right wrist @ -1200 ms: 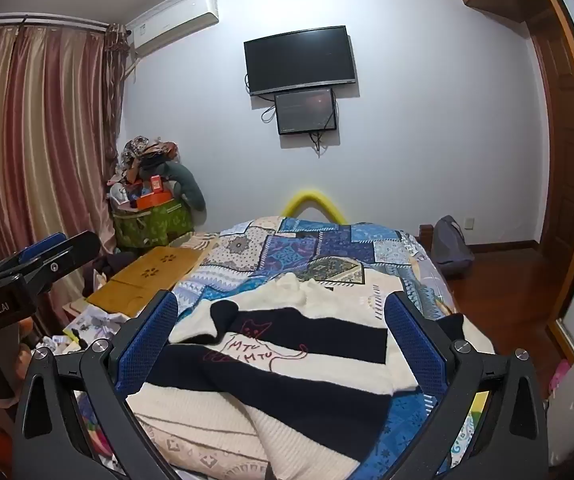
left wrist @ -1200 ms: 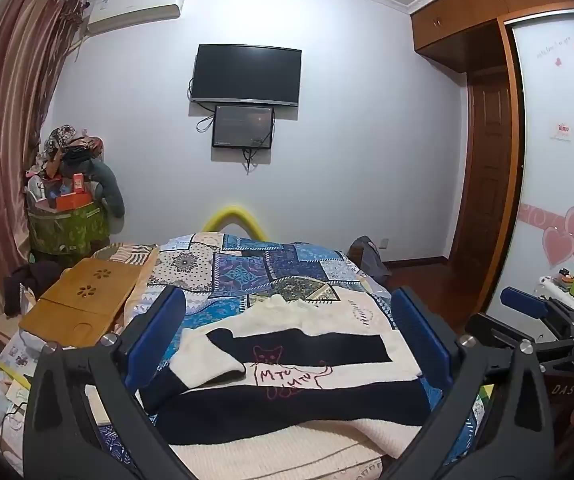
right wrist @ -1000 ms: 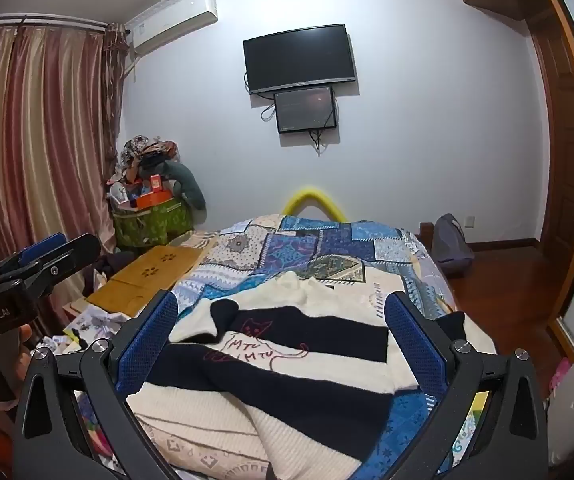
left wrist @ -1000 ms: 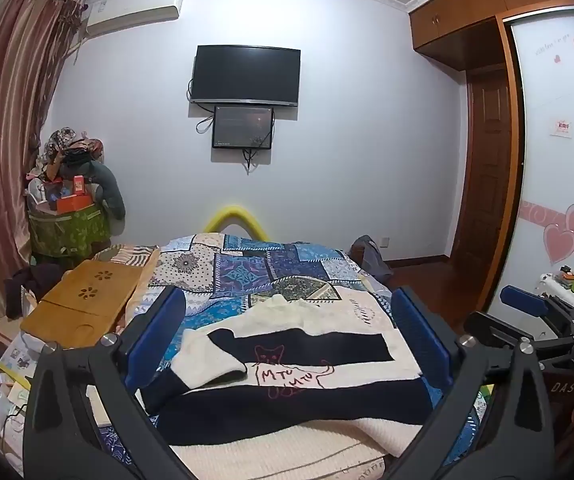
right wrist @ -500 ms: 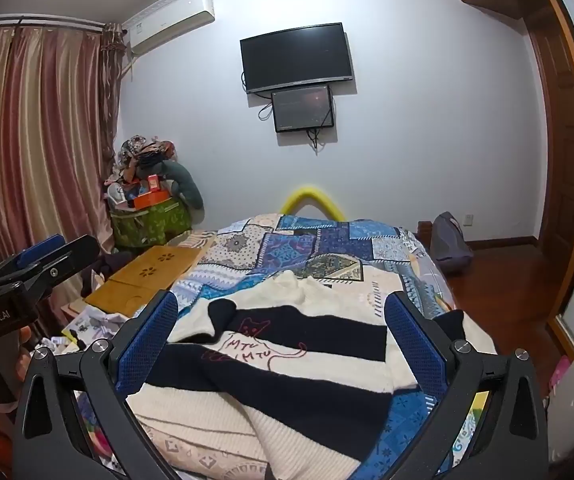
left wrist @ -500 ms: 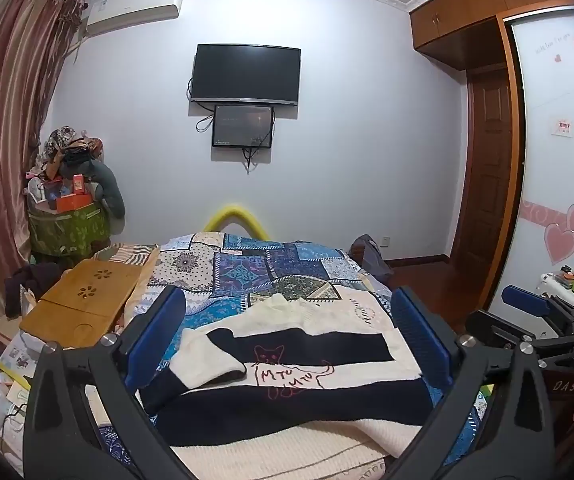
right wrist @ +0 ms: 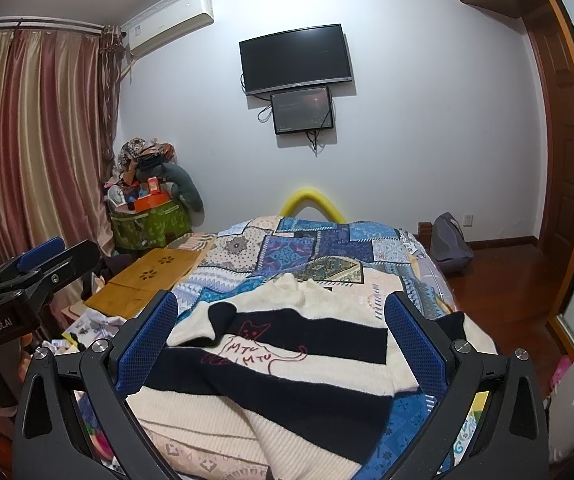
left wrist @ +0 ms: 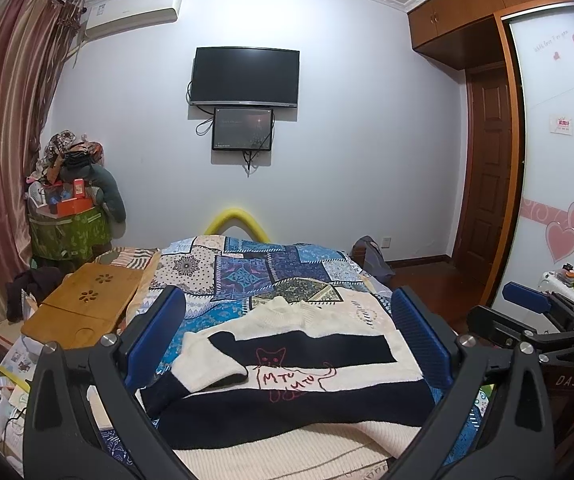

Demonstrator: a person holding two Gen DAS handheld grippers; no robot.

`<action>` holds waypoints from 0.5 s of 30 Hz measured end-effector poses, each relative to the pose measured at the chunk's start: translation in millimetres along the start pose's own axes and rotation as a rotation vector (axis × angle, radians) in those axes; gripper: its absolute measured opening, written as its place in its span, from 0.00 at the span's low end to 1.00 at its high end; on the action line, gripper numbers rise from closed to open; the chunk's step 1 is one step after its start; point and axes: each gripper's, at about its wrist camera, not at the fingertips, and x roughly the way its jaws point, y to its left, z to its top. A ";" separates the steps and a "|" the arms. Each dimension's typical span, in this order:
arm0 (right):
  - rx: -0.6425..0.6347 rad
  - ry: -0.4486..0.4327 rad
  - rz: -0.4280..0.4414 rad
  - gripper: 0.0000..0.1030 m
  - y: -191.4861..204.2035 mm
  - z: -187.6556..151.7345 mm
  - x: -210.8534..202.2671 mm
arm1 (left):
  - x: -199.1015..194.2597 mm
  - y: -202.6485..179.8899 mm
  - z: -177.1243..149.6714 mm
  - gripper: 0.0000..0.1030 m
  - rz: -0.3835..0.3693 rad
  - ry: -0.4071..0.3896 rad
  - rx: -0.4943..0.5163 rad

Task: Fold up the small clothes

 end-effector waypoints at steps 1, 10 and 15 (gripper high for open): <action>0.000 0.000 0.001 1.00 -0.1 0.2 -0.2 | 0.0 0.0 0.1 1.00 0.000 0.000 0.000; 0.000 -0.002 0.000 1.00 -0.1 0.9 -0.7 | -0.1 0.0 1.1 1.00 0.001 -0.003 0.003; 0.000 -0.001 0.000 1.00 0.1 1.2 -0.3 | 0.2 -0.6 2.0 1.00 -0.002 -0.004 0.004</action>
